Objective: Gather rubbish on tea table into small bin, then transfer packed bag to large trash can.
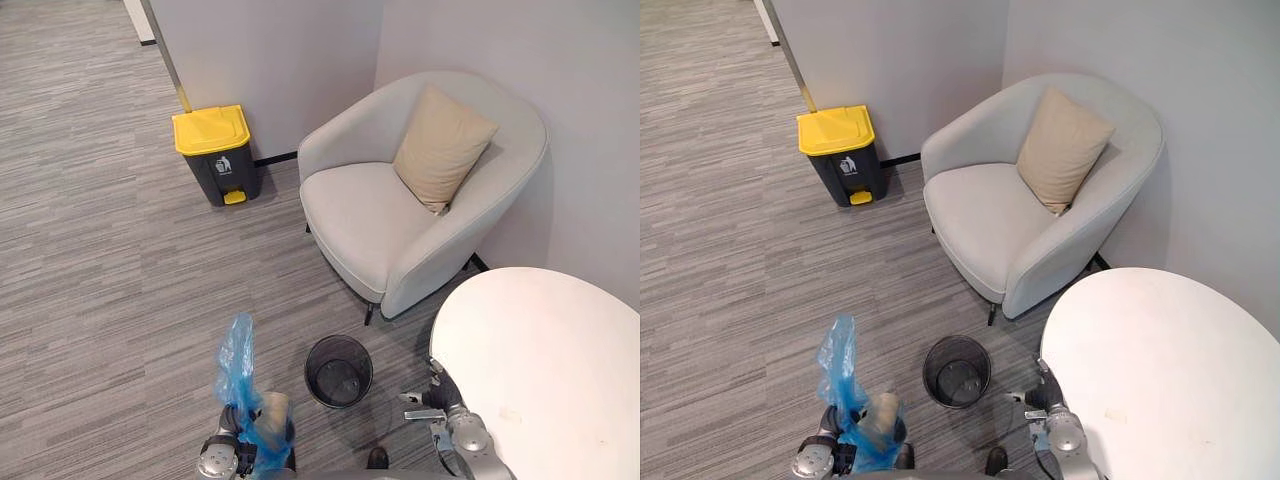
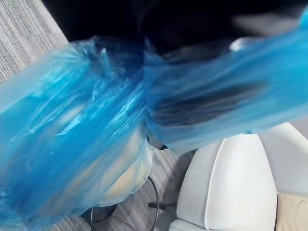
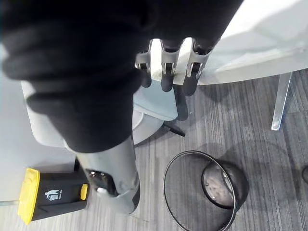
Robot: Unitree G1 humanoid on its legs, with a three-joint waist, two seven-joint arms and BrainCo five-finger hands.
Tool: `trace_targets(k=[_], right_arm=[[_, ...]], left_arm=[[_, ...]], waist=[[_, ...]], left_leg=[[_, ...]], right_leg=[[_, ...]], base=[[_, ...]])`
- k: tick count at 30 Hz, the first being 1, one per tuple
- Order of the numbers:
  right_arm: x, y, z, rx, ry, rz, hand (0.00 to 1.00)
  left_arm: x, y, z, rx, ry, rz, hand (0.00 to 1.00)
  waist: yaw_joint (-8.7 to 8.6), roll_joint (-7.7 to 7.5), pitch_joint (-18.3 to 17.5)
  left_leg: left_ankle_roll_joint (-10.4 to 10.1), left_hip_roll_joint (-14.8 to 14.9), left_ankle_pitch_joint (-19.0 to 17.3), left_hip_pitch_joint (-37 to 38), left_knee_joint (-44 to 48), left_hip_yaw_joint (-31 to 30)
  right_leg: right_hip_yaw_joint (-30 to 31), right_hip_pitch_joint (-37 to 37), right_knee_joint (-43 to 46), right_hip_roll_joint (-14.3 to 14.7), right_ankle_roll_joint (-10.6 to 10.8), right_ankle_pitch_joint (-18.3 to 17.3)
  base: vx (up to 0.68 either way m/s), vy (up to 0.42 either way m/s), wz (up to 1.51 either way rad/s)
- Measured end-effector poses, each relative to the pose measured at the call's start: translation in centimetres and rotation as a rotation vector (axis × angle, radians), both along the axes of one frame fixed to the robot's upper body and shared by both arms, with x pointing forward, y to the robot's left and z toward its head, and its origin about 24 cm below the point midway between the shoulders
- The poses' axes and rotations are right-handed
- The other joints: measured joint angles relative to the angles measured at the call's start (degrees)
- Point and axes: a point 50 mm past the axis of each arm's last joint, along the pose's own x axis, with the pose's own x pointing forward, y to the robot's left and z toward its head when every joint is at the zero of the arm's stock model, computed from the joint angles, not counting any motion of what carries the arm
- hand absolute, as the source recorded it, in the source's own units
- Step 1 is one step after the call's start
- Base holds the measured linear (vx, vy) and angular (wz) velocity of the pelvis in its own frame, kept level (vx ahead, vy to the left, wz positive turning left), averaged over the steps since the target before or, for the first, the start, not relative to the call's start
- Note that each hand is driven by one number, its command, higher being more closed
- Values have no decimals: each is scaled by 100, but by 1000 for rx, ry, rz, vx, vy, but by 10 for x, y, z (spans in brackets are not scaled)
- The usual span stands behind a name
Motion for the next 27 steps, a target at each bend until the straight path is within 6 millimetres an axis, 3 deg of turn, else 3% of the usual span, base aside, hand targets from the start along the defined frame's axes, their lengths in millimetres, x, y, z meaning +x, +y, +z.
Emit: trace_targets(k=[9,14,16,17,18,19,20,21,22,27], right_arm=[[12,2,6,-5,-24,8,0],[28,12,22,7,-116,20,0],[28,16,23,8,-118,34,0],[28,21,25,16,-126,54,0],[29,24,25,23,-132,56,0],[32,27,28,33,-150,57,0],[36,27,33,33,-175,59,0],[38,26,35,30,-184,61,0],[44,24,40,17,-208,67,0],[44,21,41,25,-217,39,0]], left_arm=[[1,0,3,-4,-20,5,100],[26,-2,22,-11,-144,-5,100],[32,-3,27,-12,-172,-7,100],[34,-3,30,-14,-192,-6,100],[34,-3,31,-13,-197,-5,100],[35,-1,33,-12,-207,-1,100],[37,-5,34,-26,-215,6,100],[38,-9,35,-37,-222,7,100],[38,-16,35,-65,-229,17,100],[42,-31,37,-105,-246,8,100]], waist=[[39,25,105],[57,-133,293],[44,-114,317],[51,-225,321],[55,-248,318],[83,-373,301],[229,-360,267],[338,-300,260],[509,-235,376],[469,-14,489]], left_leg=[[59,1,-117,-29,172,516],[210,91,-659,-769,1337,610],[240,106,-674,-904,1435,564],[237,32,-679,-910,1543,417],[236,0,-681,-955,1598,362],[225,-49,-677,-1105,1770,228],[97,-24,-586,-1280,1882,178],[76,43,-530,-1330,1839,191],[81,152,-371,-1446,1776,176],[-164,202,43,-1633,1436,-336]], right_leg=[[508,-523,665,-91,64,-121],[736,-1173,1602,-258,207,-453],[777,-1525,2860,-354,191,-960],[799,-1485,3763,-491,377,-1448],[842,-1447,3908,-523,432,-1574],[965,-1393,3885,-524,469,-1793],[957,-1395,3559,-386,461,-1811],[970,-1350,3368,-311,442,-1835],[1025,-1351,3265,-196,174,-1927],[305,-1422,3212,-148,-278,-1779]], base=[[-25,27,-29],[-112,28,-13],[-99,-7,38],[-24,-59,52],[-32,-133,65],[-50,-183,51],[-52,-172,34],[-101,-176,9],[-136,-126,5],[-197,-125,62]])
